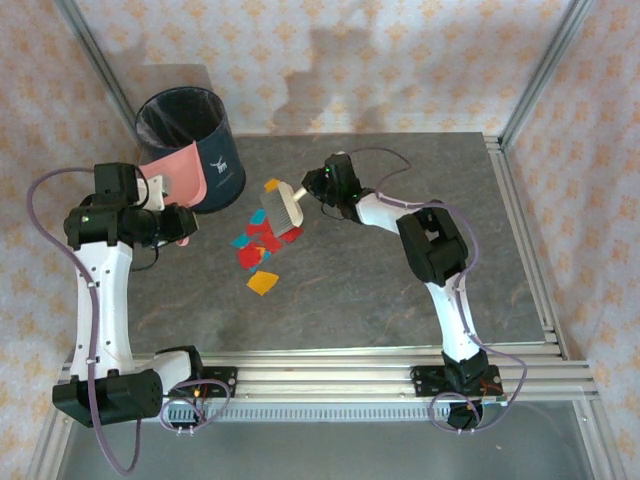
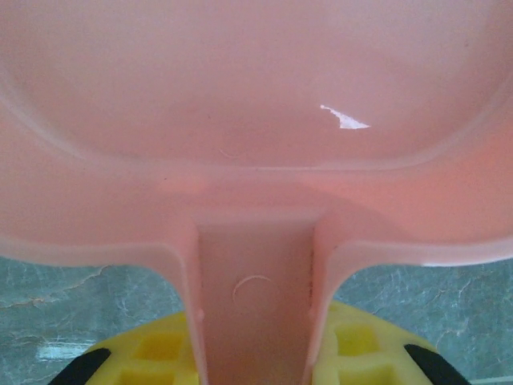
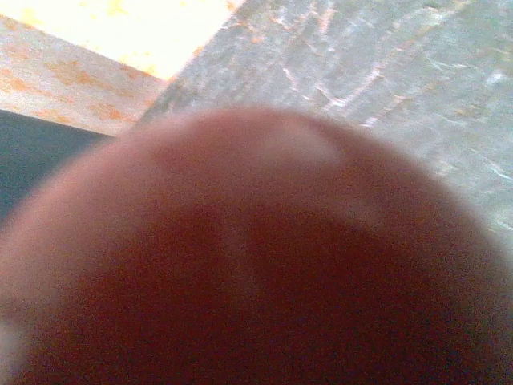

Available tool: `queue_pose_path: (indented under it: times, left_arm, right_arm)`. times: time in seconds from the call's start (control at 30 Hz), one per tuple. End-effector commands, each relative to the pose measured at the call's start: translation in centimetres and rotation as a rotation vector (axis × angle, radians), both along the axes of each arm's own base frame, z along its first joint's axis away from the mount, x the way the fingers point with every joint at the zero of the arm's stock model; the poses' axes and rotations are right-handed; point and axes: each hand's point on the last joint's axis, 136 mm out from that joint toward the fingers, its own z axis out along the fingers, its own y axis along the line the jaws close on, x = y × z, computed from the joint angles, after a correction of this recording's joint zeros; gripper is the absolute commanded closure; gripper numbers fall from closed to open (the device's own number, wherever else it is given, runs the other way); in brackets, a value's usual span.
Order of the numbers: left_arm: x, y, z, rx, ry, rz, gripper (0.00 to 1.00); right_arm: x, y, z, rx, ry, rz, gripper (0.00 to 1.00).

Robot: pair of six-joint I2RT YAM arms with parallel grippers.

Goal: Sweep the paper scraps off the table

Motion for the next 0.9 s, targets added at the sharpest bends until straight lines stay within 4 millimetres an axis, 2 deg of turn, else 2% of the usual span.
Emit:
queue_pose_path:
  times: [0.0, 0.23, 0.47, 0.67, 0.87]
  left_arm:
    - [-0.7, -0.5, -0.2, 0.016, 0.006, -0.030, 1.00]
    - [-0.6, -1.9, -0.6, 0.022, 0.014, -0.081, 1.00]
    - [-0.3, -3.9, -1.4, 0.034, 0.037, -0.152, 1.00]
    - [-0.2, -5.9, -2.5, 0.084, 0.073, -0.235, 1.00]
    - [-0.1, -8.6, -4.1, 0.160, 0.126, -0.350, 1.00]
  right_arm:
    - [-0.3, -2.4, 1.4, -0.050, -0.052, -0.045, 1.00]
    - [-2.0, -7.1, 1.2, -0.133, -0.060, -0.099, 1.00]
    - [-4.5, -12.1, 1.7, -0.307, -0.072, -0.148, 1.00]
    - [-6.8, -16.3, 2.6, -0.476, -0.084, -0.193, 1.00]
    - [-8.5, -19.3, 4.0, -0.619, -0.095, -0.212, 1.00]
